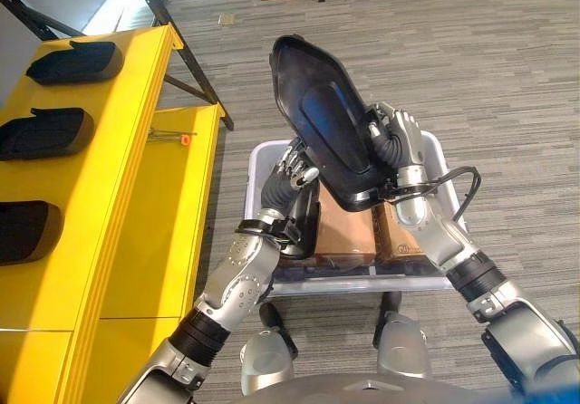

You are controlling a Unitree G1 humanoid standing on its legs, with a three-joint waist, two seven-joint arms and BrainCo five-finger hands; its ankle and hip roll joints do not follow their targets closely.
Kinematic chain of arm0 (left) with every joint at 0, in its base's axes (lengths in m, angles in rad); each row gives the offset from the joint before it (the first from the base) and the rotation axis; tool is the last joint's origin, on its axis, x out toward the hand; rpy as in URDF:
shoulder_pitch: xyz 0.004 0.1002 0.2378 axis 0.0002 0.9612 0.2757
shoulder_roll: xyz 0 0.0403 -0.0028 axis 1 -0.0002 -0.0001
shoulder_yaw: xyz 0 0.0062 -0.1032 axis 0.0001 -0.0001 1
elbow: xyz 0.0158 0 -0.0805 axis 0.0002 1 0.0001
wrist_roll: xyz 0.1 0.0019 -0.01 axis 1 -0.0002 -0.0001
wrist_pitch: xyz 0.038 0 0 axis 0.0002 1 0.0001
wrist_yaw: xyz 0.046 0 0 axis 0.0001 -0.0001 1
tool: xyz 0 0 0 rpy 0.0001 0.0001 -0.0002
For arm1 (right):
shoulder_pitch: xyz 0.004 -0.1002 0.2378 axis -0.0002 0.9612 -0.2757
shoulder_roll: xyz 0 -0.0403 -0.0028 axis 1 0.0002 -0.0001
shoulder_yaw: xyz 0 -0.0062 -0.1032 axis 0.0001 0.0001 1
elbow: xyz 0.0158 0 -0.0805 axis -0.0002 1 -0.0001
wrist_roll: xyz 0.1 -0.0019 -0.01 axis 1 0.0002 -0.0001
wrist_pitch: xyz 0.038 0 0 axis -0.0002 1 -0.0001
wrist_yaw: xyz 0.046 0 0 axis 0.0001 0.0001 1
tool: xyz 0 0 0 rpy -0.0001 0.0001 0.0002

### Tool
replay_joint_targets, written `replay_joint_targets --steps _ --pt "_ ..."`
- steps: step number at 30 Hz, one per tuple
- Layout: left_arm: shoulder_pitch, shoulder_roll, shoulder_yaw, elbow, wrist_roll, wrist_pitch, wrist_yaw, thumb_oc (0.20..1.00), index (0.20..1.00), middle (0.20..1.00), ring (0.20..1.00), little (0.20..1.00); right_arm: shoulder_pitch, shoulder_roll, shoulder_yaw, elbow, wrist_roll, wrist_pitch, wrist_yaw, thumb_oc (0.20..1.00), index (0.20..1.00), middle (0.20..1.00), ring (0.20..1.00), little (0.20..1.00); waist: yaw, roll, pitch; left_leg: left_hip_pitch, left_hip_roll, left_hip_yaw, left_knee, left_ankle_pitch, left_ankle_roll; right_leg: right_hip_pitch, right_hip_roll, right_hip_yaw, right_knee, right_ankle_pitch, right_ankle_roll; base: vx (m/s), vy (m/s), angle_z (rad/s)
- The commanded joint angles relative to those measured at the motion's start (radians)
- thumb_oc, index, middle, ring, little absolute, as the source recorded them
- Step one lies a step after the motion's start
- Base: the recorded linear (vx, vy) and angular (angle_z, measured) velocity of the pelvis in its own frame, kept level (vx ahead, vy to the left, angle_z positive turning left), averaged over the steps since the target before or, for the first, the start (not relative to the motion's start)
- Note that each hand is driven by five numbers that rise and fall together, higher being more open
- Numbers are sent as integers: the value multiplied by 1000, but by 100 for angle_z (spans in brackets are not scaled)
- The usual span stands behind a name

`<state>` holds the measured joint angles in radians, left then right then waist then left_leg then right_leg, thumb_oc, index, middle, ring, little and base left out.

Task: Move parts from the plastic box to the shelf.

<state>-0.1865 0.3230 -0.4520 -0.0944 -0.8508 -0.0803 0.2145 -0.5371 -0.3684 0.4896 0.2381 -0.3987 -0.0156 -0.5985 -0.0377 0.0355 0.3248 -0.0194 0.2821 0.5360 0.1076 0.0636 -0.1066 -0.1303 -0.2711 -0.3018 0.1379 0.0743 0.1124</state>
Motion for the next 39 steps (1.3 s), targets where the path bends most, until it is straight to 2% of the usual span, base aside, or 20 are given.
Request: replay_joint_targets --steps 1,20,31,32,33,34,39 --pt "-171 -58 -170 -78 32 16 -41 1000 1000 1000 1000 1000 -180 121 153 -88 -61 -94 25 200 200 200 200 200 20 -18 4 24 83 -18 98 -113 -13 8 -43 -41 46 -91 40 0 0 0" --pt "-246 -164 -195 -35 -86 51 44 1000 1000 1000 1000 1000 -192 157 160 -93 -101 -76 22 200 200 200 200 200 -6 -34 4 26 98 -7 107 -111 -20 4 -36 -16 48 -90 47 0 0 0" --pt "-328 -239 -205 2 -114 124 102 1000 1000 1000 1000 1000 -227 172 199 -79 -210 -100 88 200 200 200 200 200 -21 -45 3 15 106 -7 123 -113 -20 -10 -29 -1 64 -95 50 4 -1 -1" --pt "-335 -244 -207 9 -111 123 109 931 931 931 931 931 -232 173 205 -79 -222 -106 95 200 200 200 200 200 -22 -46 4 13 107 -8 125 -113 -20 -13 -29 0 67 -95 51 0 0 0" --pt "-338 -247 -208 13 -111 121 108 799 799 799 799 799 -234 173 208 -79 -227 -109 98 200 200 200 200 200 -22 -46 4 12 108 -8 126 -114 -20 -13 -29 1 68 -95 51 9 -9 -4" --pt "-344 -256 -212 26 -113 114 106 200 200 200 200 200 -241 177 222 -78 -248 -119 103 200 200 200 200 200 -22 -48 4 10 108 -9 128 -114 -20 -13 -27 2 67 -96 51 8 -7 -4" --pt "-355 -273 -219 51 -104 106 116 200 200 200 200 200 -250 183 239 -79 -256 -130 102 200 200 200 200 200 -24 -53 5 9 109 -10 129 -112 -21 -13 -24 4 68 -96 53 2 -2 -1"
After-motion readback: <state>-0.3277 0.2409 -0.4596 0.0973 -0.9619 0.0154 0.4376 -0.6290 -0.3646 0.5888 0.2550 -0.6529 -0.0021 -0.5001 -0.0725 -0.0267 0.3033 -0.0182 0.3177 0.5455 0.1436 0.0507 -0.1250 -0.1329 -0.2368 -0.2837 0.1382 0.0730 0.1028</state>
